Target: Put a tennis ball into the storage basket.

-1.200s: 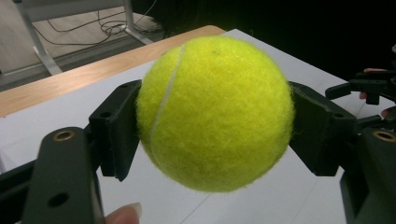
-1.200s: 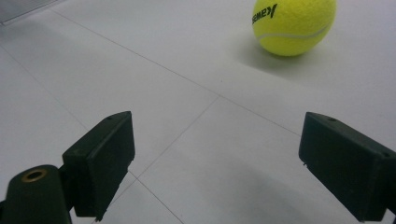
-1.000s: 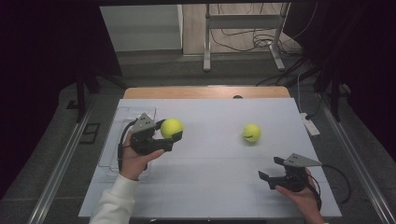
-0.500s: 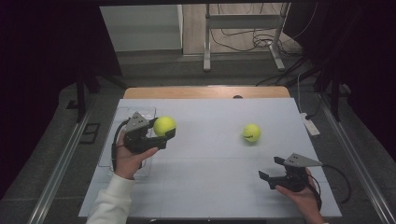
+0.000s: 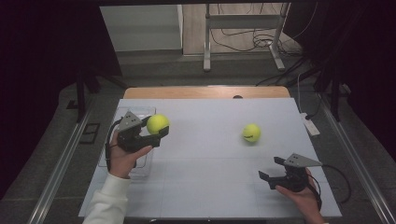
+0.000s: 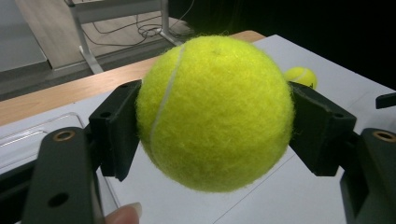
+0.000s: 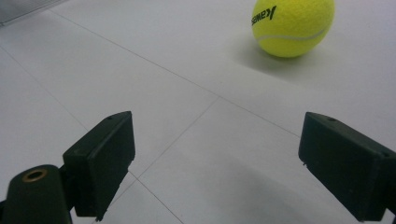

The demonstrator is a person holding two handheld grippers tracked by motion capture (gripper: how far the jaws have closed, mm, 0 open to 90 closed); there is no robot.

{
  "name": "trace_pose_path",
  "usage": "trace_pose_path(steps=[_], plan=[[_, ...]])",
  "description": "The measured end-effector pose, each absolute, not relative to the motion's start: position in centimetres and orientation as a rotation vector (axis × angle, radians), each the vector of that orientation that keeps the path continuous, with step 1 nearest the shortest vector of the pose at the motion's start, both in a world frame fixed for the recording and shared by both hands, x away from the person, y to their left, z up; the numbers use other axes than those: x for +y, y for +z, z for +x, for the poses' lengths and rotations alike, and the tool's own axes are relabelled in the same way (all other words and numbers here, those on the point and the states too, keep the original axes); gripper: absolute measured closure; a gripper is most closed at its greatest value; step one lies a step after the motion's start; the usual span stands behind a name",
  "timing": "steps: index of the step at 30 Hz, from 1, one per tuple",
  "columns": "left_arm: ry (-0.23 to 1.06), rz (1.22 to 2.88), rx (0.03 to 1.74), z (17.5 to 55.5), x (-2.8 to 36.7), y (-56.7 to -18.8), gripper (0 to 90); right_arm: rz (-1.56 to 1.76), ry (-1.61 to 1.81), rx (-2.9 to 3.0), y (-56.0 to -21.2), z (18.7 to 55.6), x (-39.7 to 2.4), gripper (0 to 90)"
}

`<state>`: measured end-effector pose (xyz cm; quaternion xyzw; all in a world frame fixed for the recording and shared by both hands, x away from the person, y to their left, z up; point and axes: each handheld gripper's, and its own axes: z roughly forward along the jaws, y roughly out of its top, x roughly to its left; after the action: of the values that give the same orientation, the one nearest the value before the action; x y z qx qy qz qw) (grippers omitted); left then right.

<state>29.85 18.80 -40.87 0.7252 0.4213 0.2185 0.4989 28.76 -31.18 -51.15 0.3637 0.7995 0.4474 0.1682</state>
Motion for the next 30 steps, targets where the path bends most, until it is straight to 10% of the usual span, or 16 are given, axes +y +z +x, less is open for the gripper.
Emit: trace_pose_path(steps=[30], plan=[[0.585, 1.727, 1.126, 30.6, 21.5, -41.7, 26.2, 1.035, 1.271, 2.276, -51.1, 28.8, -31.2, 11.6]])
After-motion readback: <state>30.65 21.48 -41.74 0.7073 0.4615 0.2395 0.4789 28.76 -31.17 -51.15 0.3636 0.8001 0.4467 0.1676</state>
